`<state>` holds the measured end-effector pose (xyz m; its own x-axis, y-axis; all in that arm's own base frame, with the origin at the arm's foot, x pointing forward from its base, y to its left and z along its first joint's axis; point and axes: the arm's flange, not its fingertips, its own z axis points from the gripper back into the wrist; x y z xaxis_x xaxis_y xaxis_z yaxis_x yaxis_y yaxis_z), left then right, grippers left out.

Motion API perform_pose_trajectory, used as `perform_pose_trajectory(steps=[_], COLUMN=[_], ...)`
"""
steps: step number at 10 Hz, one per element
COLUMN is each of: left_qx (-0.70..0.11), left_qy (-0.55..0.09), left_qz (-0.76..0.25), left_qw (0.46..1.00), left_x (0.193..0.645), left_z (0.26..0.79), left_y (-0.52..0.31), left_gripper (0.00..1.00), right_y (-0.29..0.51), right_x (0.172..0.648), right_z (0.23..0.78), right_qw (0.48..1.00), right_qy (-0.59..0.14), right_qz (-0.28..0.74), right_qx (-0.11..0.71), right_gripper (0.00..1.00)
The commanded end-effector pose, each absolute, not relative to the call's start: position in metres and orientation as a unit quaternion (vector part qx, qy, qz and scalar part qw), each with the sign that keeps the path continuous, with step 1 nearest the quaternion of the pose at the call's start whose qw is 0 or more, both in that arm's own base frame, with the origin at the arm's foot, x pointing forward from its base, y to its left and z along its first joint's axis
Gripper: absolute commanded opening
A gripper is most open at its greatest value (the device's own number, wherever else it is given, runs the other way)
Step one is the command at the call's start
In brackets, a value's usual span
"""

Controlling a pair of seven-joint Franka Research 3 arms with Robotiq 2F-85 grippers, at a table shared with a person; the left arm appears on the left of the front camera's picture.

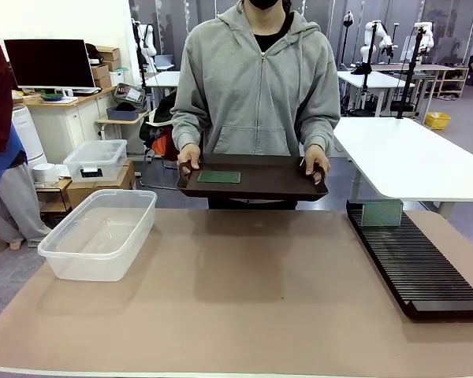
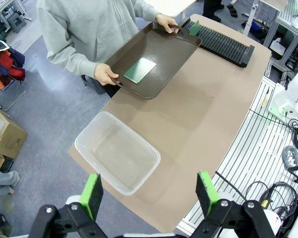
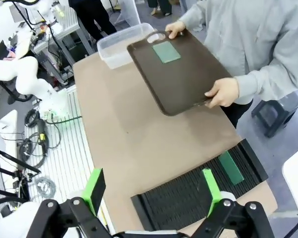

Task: Sort PCBs into racks and boxes based on the side picked up.
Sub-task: Pick up the Blank PCB handed by the Human.

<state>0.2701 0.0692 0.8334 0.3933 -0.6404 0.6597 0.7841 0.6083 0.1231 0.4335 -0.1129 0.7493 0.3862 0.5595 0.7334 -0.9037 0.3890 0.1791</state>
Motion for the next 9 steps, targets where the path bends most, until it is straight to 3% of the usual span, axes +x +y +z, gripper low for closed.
perform_pose_trajectory(steps=[1,2,4,9], left_qx=[-0.106,-0.106,-0.106,-0.106], left_qy=[-0.344,-0.344,-0.344,-0.344], left_qz=[-0.428,-0.428,-0.428,-0.428], left_qw=[0.829,0.829,0.829,0.829], left_x=[0.27,0.27,0.27,0.27], left_z=[0.832,0.832,0.832,0.832], left_y=[0.069,0.069,0.069,0.069], left_gripper=[1.0,1.0,1.0,1.0], right_y=[-0.107,-0.113,-0.116,-0.126], right_x=[0.404,0.396,0.37,0.332], right_z=[0.771,0.789,0.809,0.84], right_qw=[0.794,0.807,0.823,0.823], right_qy=[-0.282,-0.257,-0.28,-0.317], right_qz=[0.425,0.425,0.43,0.443], right_qx=[0.33,0.318,0.243,0.16], right_gripper=[1.0,1.0,1.0,1.0])
